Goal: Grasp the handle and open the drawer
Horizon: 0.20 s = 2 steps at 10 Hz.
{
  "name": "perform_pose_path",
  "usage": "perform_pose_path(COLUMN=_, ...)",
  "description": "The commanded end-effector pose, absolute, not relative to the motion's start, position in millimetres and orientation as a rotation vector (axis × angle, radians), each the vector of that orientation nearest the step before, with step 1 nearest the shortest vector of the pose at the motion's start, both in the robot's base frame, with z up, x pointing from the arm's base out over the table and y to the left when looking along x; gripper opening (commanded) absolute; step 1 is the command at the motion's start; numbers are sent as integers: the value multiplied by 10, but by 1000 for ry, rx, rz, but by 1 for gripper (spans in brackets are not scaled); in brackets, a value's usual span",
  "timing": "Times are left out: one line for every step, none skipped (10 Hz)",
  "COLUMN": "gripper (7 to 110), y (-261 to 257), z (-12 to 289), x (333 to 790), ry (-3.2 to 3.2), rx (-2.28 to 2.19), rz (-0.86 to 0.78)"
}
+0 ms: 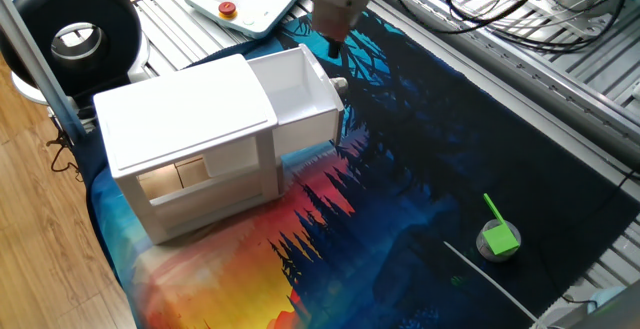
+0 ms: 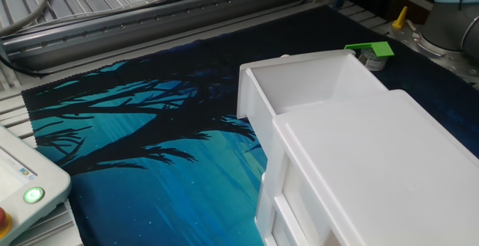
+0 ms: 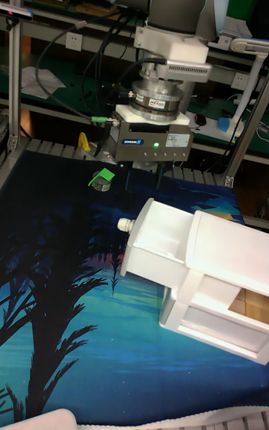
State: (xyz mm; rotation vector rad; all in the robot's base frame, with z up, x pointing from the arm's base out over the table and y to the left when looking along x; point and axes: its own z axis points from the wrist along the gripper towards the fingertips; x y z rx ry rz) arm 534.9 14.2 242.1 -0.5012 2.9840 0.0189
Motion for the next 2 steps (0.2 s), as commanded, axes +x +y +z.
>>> perform_pose_path(gripper=66, y=182, z=2426, x=5482, ry=2968, rx=-303, rz=55)
perform_pose_path(gripper=66, y=184, z=2424, x=5491, ry=2967, rx=-279, rz=63)
